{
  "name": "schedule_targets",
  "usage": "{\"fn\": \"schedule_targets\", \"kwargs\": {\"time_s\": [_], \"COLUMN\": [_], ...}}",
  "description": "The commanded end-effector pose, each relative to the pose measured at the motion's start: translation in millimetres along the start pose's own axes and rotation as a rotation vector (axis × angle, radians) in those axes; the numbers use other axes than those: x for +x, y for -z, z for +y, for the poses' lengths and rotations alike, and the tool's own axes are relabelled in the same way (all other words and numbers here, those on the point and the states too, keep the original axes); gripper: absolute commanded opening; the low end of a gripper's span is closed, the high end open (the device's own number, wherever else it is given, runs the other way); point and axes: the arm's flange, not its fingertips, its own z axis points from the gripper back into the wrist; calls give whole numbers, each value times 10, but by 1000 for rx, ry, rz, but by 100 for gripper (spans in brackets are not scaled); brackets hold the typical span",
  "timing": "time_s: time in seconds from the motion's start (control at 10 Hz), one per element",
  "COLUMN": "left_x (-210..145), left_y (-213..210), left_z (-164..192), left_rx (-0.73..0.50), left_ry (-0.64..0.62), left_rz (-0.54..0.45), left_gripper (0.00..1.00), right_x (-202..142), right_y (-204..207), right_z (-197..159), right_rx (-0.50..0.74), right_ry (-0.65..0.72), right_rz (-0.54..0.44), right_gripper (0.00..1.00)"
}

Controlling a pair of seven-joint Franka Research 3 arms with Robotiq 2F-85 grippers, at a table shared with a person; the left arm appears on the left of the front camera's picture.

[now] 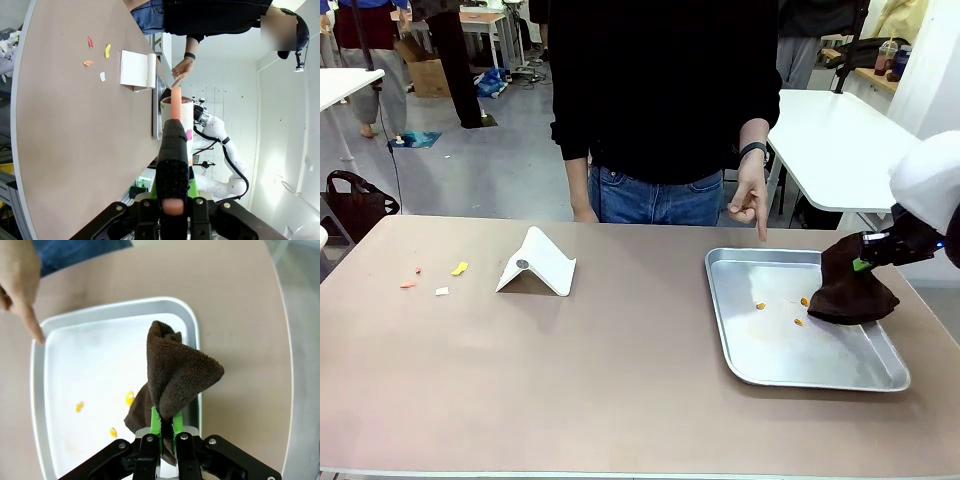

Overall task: Clean the surface of the table.
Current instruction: If a person points to the right, clean the right side of the table with your right hand, and if they point to the left, clean the left side with your left hand.

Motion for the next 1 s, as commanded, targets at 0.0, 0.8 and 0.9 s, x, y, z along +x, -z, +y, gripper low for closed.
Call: {"fn": "schedule_targets", "kwargs": {"time_s": [0.0, 0.8, 0.9], "left_x": [-27, -27, -27], "left_y": [-8, -8, -8], "left_z": [-32, -32, -32], "left_rx": [2, 2, 2], "left_ry": [7, 7, 7], "left_rz": [2, 2, 2], "left_gripper": [0, 0, 0], "right_x": [50, -49, -89], "right_y": [77, 794, 890], "right_z": [129, 570, 650], "right_rx": [-30, 60, 73], "right_ry": [16, -73, -87], "right_rz": [52, 251, 283], "right_gripper": [10, 10, 10]}}
